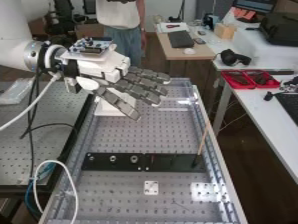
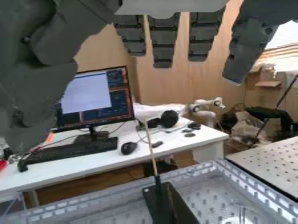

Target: Grab the bearing and place it in the white container

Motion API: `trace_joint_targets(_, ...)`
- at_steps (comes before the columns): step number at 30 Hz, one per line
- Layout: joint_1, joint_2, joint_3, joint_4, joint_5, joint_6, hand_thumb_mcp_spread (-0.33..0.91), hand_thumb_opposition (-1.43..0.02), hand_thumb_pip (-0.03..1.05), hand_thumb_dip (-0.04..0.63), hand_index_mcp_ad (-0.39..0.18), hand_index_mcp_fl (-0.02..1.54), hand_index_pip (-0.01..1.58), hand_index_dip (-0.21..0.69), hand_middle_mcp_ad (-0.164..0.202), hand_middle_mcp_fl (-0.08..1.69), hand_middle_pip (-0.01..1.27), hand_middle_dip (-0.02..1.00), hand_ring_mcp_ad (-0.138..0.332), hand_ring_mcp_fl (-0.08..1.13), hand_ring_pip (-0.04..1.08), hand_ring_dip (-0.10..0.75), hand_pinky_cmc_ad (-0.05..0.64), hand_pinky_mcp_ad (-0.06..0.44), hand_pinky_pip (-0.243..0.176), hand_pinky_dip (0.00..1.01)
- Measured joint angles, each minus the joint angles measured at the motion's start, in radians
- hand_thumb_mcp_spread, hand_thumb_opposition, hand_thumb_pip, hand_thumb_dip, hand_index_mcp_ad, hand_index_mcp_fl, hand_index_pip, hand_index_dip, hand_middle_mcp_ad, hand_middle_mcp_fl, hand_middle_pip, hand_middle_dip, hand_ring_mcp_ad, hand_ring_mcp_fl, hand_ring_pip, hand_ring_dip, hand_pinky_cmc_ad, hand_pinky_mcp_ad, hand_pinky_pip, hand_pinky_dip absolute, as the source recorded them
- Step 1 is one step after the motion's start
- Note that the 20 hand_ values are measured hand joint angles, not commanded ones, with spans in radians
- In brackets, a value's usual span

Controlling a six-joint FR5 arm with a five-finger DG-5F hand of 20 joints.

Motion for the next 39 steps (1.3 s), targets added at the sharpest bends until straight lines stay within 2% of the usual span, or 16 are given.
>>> trace_joint_targets(2,-0.005,-0.014,-0.022,0.035,0.005,0.013,0.23,-0.73,0.49,0.065,0.009,0.04,0.09,-0.052,0.093,0.03,0.15,0.16,0.178,0.0,0.1,0.063,0.443,0.354,-0.093,0.34)
trace_joint_targets(6,-0.015,-0.043,-0.051,0.08,0.013,0.028,0.23,-0.73,0.56,0.093,0.005,0.07,0.16,-0.058,0.089,0.03,0.15,0.15,0.178,0.0,0.1,0.063,0.443,0.354,-0.089,0.34)
trace_joint_targets(8,-0.022,-0.067,-0.062,0.094,0.016,0.037,0.25,-0.74,0.56,0.126,-0.007,0.07,0.29,-0.058,0.093,0.04,0.15,0.16,0.178,0.0,0.1,0.063,0.447,0.358,-0.093,0.34)
trace_joint_targets(12,-0.035,-0.1,-0.07,0.102,0.016,0.046,0.28,-0.76,0.62,0.14,-0.024,0.07,0.53,-0.058,0.093,0.03,0.15,0.16,0.178,0.0,0.1,0.063,0.443,0.358,-0.089,0.34)
trace_joint_targets(15,-0.047,-0.126,-0.072,0.106,0.016,0.05,0.28,-0.77,0.62,0.173,-0.04,0.07,0.67,-0.052,0.093,0.02,0.15,0.16,0.178,0.0,0.1,0.063,0.447,0.354,-0.089,0.34)
trace_joint_targets(17,-0.057,-0.146,-0.074,0.117,0.015,0.049,0.3,-0.77,0.62,0.175,-0.042,0.07,0.82,-0.042,0.089,0.02,0.15,0.15,0.178,0.0,0.1,0.063,0.443,0.354,-0.093,0.34)
trace_joint_targets(24,-0.083,-0.194,-0.076,0.162,0.009,0.042,0.32,-0.8,0.65,0.202,-0.051,0.07,1.17,-0.01,0.089,0.02,0.15,0.15,0.178,0.0,0.1,0.063,0.443,0.354,-0.093,0.34)
trace_joint_targets(34,-0.129,-0.271,-0.067,0.249,-0.041,0.008,0.34,-0.84,0.65,0.206,-0.056,0.02,1.41,0.093,0.093,0.02,0.14,0.16,0.18,0.0,0.1,0.063,0.442,0.34,-0.093,0.32)
trace_joint_targets(35,-0.134,-0.278,-0.067,0.261,-0.049,0.006,0.34,-0.83,0.65,0.222,-0.063,0.02,1.43,0.112,0.089,0.02,0.14,0.16,0.18,0.0,0.09,0.063,0.443,0.34,-0.089,0.32)
trace_joint_targets(39,-0.143,-0.293,-0.064,0.271,-0.064,-0.004,0.38,-0.87,0.72,0.237,-0.066,0.02,1.5,0.14,0.093,0.02,0.14,0.16,0.18,0.0,0.09,0.063,0.442,0.333,-0.093,0.29)
